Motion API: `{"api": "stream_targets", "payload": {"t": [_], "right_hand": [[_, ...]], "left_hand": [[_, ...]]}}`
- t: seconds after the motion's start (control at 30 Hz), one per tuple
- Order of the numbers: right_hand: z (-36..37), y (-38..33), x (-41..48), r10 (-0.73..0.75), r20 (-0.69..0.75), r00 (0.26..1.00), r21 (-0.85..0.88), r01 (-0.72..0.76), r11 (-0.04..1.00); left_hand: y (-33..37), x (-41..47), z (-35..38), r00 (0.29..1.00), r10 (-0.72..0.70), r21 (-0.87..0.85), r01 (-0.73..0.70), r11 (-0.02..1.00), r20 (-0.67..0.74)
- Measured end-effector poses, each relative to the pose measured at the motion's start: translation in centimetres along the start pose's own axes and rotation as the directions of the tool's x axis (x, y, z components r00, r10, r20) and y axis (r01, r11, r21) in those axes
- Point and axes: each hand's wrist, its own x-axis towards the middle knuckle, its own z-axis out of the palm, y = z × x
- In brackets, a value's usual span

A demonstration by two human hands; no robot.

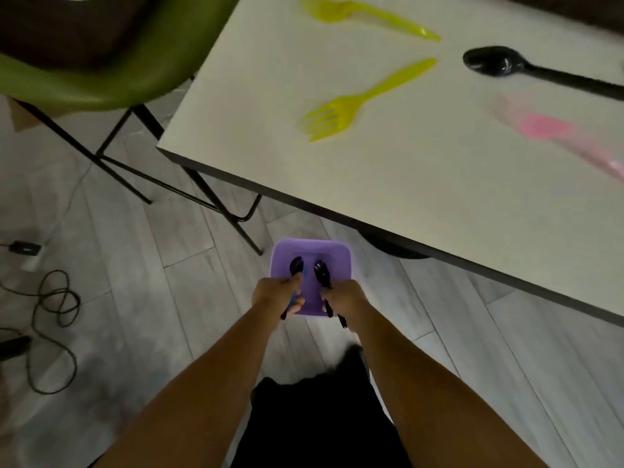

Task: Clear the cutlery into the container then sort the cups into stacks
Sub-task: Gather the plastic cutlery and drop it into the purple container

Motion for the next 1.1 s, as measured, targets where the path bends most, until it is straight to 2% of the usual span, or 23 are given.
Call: {"api": "stream_targets", "payload": {"t": [0.1, 0.2, 0.43, 0.5, 0.6, 0.67, 0.73, 0.83, 0.9, 0.97, 1.03, 1.1], "right_hand": [[0.1, 0.4, 2.4, -0.057, -0.002, 0.998, -0.023, 0.057, 0.998], [-0.8, 2.5, 4.5, -0.106, -0.041, 0.994, -0.013, 0.106, 0.994], [-5.0, -1.4, -9.0, -0.104, -0.046, 0.994, -0.016, 0.103, 0.995], [-5.8, -2.4, -12.1, -0.143, -0.051, 0.988, -0.046, 0.141, 0.989], [-7.0, -4.0, -16.3, -0.214, -0.035, 0.976, -0.103, 0.209, 0.972], [-8.1, -5.5, -19.3, -0.26, -0.012, 0.966, -0.138, 0.256, 0.957], [-9.6, -7.0, -22.4, -0.304, 0.021, 0.952, -0.167, 0.304, 0.938], [-12.6, -9.6, -27.5, -0.367, 0.081, 0.927, -0.154, 0.376, 0.914], [-15.2, -11.4, -30.5, -0.413, 0.089, 0.907, -0.105, 0.42, 0.901], [-18.5, -12.9, -33.1, -0.457, 0.051, 0.888, 0.029, 0.456, 0.889], [-22.1, -13.9, -34.7, -0.502, -0.141, 0.853, 0.103, 0.517, 0.85], [-25.7, -14.1, -34.3, -0.504, -0.447, 0.739, -0.047, 0.543, 0.838]], "left_hand": [[0.1, 1.2, 0.7, 0.999, 0.04, 0.196, -0.04, 0.98, 0.004], [0.6, 0.9, 0.2, 0.994, 0.089, 0.317, -0.065, 0.946, -0.063], [2.3, -6.1, -2.0, 0.984, 0.173, 0.484, -0.138, 0.864, -0.029], [3.6, -8.9, -2.7, 0.976, 0.215, 0.571, -0.193, 0.798, 0.03], [6.8, -13.5, -4.1, 0.947, 0.287, 0.717, -0.301, 0.628, 0.146], [8.9, -16.3, -5.2, 0.925, 0.288, 0.753, -0.372, 0.544, 0.248], [10.9, -19.1, -6.3, 0.903, 0.28, 0.721, -0.428, 0.545, 0.325], [14.0, -23.7, -7.4, 0.877, 0.316, 0.613, -0.479, 0.629, 0.362], [16.2, -27.2, -7.3, 0.852, 0.297, 0.473, -0.494, 0.73, 0.431], [18.4, -30.5, -6.7, 0.812, 0.324, 0.321, -0.51, 0.798, 0.485], [20.3, -32.8, -5.8, 0.78, 0.414, 0.278, -0.575, 0.769, 0.469], [21.7, -34.0, -4.5, 0.756, 0.495, 0.261, -0.628, 0.733, 0.429]]}}
